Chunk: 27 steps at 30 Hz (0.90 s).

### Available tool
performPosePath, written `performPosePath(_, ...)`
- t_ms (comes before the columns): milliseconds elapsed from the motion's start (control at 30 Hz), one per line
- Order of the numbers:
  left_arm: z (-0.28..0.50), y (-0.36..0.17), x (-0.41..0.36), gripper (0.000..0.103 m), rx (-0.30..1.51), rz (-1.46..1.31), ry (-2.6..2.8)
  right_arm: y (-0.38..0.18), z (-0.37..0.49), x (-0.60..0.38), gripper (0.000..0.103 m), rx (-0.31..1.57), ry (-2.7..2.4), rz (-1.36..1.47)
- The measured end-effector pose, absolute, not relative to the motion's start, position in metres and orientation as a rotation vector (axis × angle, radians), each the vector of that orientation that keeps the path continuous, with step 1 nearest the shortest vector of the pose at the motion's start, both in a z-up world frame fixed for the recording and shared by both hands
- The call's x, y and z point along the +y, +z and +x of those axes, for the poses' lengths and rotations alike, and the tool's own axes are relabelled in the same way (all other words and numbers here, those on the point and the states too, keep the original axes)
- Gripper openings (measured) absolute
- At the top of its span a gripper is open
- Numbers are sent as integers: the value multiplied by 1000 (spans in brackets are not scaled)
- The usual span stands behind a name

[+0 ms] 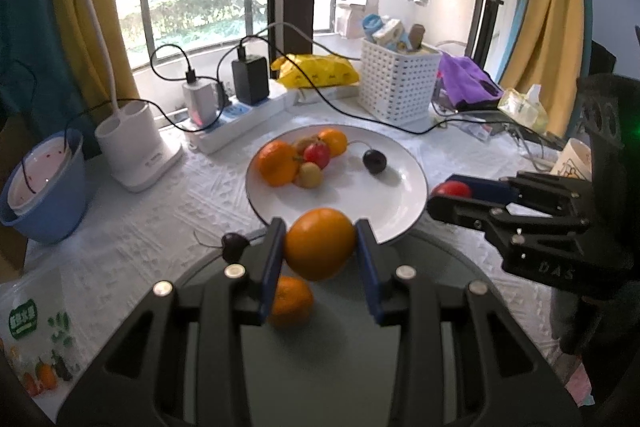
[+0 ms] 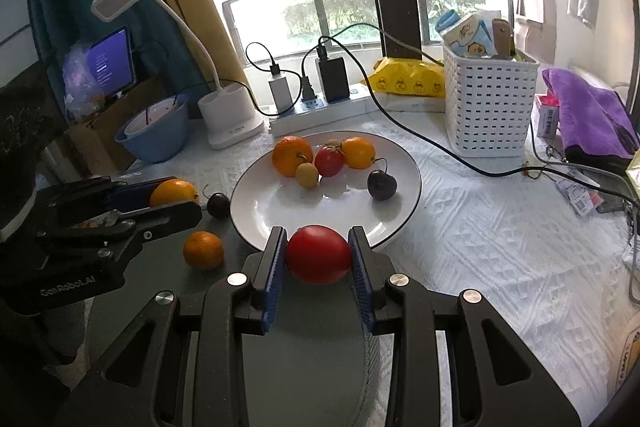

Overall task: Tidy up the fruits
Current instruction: 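Carry the tomato with the right gripper while the left carries the orange onto the plate, releasing both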

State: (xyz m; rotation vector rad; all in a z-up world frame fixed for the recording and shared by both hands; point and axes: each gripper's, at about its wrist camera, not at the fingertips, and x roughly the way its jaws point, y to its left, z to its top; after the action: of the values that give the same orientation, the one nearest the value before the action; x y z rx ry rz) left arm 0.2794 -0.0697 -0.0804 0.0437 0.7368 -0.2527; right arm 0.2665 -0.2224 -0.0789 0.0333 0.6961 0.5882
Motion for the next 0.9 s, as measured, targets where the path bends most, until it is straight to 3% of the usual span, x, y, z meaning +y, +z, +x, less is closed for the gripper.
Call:
performPosePath(800,318,-102,-75,37,798,27,-276,-93,296,-217,34,730,585,41)
performPosePath(900,315,-99,-75,48,793,25,-279,-93,297,-218,34,730,577,46)
